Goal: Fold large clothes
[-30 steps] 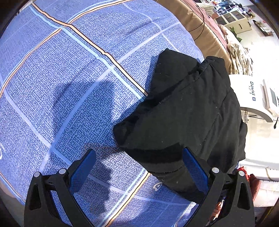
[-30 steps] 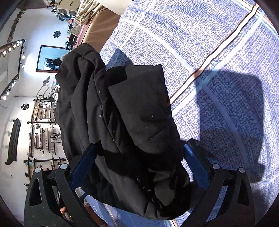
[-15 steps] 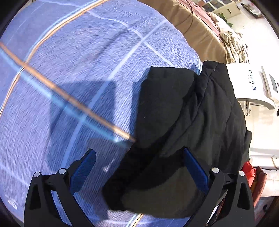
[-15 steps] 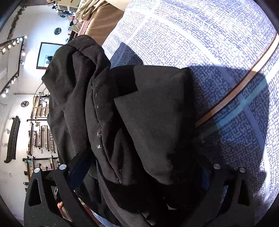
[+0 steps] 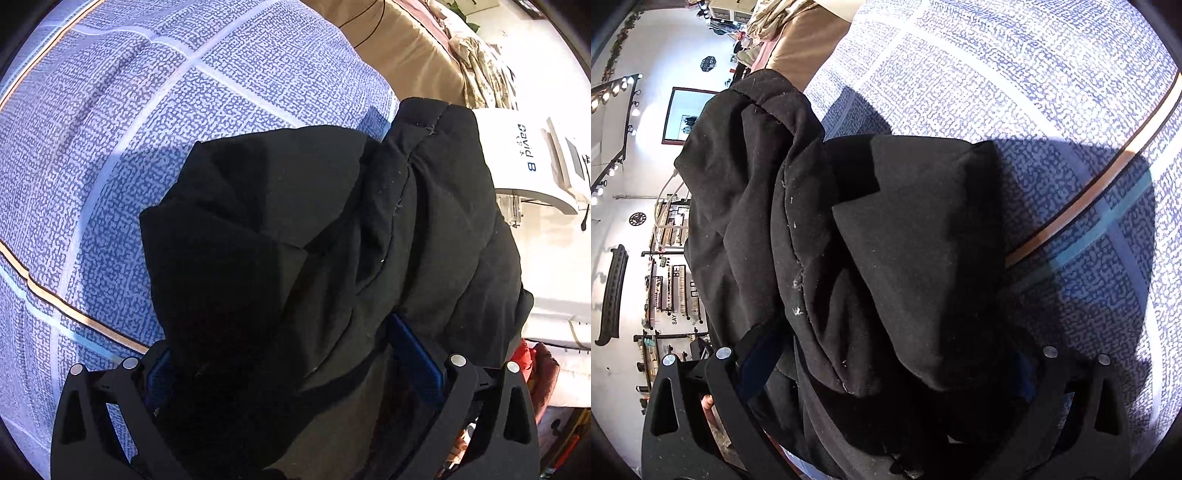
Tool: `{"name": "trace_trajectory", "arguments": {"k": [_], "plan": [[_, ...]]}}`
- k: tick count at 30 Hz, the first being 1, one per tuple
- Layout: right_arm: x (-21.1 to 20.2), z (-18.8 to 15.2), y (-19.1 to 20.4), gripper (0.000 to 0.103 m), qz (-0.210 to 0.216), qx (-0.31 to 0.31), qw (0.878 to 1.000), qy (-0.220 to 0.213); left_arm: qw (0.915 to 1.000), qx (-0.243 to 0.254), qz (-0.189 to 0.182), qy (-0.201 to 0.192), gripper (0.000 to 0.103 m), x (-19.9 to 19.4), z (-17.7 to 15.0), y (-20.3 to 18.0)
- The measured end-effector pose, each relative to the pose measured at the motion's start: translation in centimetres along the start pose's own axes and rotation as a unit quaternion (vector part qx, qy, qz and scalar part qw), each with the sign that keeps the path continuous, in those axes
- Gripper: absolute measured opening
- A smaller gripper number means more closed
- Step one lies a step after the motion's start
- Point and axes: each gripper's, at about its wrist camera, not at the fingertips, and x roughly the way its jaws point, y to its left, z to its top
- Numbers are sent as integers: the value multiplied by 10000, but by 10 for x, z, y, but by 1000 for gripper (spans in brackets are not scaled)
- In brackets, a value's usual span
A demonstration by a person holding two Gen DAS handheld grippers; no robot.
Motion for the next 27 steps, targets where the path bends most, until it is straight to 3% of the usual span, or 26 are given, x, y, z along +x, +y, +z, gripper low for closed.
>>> {"name": "trace_trajectory", "arguments": {"k": [2,8,11,13,16,19,27], "plan": [[4,2,0,98,-9,-13,10000,7,10000,44,18,-44,93,-1,-1,-5],[7,0,9,94,-353,-88,9993,-115,9999,28,60,-151,64,-9,-6,-19],[4,-4,17,82,-661,-120,9974,-243,9993,204,216,-213,47,-20,-11,-29],[1,-7,22,61,-639,-58,9976,-274,9985,316,349,-294,36,-26,-14,-39],[-8,-13,39,43,-964,-271,9944,-329,9958,552,537,-494,28,-40,-28,-58],[-17,-21,57,34,-1191,-648,9902,-339,9929,741,598,-714,24,-57,-45,-75],[-59,-66,133,28,-1446,-2081,9669,-301,9846,1411,200,-1018,22,-107,-123,-103]]}}
